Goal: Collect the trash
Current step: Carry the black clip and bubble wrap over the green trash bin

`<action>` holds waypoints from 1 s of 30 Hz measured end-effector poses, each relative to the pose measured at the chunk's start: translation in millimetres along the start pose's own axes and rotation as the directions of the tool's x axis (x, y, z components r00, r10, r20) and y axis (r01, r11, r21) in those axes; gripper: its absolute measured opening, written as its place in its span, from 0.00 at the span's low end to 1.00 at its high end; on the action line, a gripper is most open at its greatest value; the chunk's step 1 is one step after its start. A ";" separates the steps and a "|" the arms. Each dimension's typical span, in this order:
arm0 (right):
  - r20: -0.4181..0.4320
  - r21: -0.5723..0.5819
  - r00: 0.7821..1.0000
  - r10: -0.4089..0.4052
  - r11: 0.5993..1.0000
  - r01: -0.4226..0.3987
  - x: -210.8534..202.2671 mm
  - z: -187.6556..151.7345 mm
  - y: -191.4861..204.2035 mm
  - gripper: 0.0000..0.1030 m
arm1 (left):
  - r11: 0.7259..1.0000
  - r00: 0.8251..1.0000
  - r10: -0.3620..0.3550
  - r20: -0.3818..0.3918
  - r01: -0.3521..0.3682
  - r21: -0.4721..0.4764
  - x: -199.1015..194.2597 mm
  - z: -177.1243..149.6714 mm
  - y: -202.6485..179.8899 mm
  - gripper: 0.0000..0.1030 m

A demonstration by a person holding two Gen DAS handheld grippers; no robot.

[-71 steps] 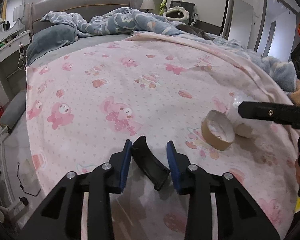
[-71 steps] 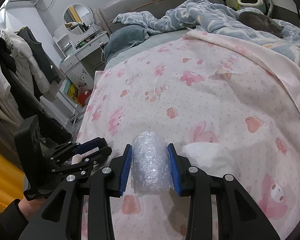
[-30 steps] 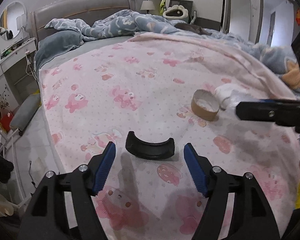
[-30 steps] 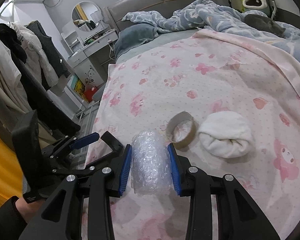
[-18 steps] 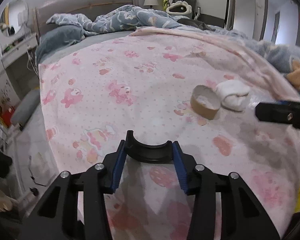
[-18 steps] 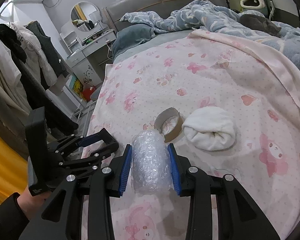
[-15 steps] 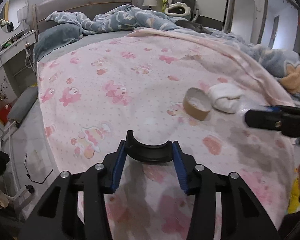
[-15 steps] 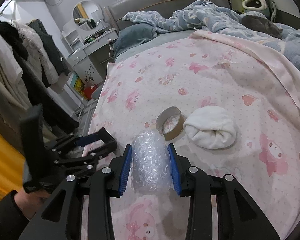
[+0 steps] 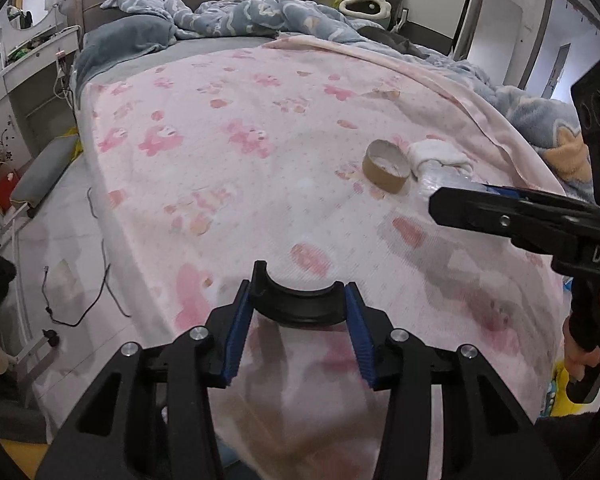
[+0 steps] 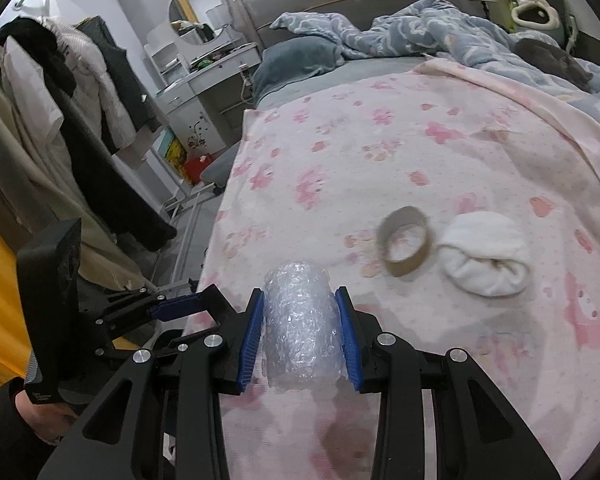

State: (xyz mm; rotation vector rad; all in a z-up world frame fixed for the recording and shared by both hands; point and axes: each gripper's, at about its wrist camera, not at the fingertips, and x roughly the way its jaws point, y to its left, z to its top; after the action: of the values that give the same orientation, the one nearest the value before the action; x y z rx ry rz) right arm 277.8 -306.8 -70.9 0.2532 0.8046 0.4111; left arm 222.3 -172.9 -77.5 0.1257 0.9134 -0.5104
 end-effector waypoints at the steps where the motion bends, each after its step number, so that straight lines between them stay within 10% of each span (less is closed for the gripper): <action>1: -0.001 -0.004 1.000 0.005 1.000 -0.005 1.9 0.1 4.7 0.36 | 1.000 1.000 0.004 0.001 -0.004 -0.003 -2.9 -1.7 2.7 0.47; 11: -0.033 -0.062 0.998 0.055 0.996 -0.057 25.1 -8.9 54.9 0.36 | 0.995 0.998 0.059 0.017 -0.057 -0.083 -41.2 -25.1 51.5 0.47; 30: -0.142 -0.152 0.982 0.128 0.977 -0.149 95.2 -12.1 151.6 0.35 | 0.965 0.977 0.104 -0.184 -0.143 -0.218 -38.3 -85.9 155.9 0.48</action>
State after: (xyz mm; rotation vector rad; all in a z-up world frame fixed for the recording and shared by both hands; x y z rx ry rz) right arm 288.7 -128.1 -84.0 0.1313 0.8800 0.6271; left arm 214.6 4.6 -117.1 0.0157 1.1191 -0.2768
